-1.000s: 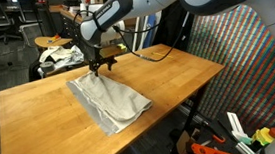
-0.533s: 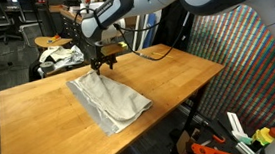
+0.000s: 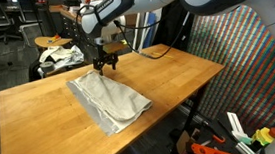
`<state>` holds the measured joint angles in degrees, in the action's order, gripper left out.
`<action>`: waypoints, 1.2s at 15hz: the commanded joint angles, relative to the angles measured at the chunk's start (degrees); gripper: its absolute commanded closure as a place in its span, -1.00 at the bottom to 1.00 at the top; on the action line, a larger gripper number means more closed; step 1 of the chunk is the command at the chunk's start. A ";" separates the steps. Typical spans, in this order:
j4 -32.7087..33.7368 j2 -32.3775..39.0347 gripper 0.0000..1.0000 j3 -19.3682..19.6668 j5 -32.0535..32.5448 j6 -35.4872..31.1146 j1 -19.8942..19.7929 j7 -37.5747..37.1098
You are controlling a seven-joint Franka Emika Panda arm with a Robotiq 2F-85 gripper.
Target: Fold the towel on the table
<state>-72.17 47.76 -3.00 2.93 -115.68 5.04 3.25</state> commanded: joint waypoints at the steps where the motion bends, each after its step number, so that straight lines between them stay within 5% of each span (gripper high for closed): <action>1: 3.49 1.95 -1.00 -1.27 -1.46 4.45 -0.59 2.35; 10: 4.94 3.66 -1.00 -2.44 -4.47 6.02 -0.88 2.26; 11: 5.35 4.05 -0.50 -2.49 -4.82 5.84 -0.87 2.13; 12: 5.84 4.37 -0.48 -2.45 -5.07 5.93 -0.78 1.79; 18: 9.74 6.47 0.47 -2.38 -6.28 8.10 -0.76 1.01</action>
<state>-67.66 51.69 -4.84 -2.05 -110.29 4.78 4.50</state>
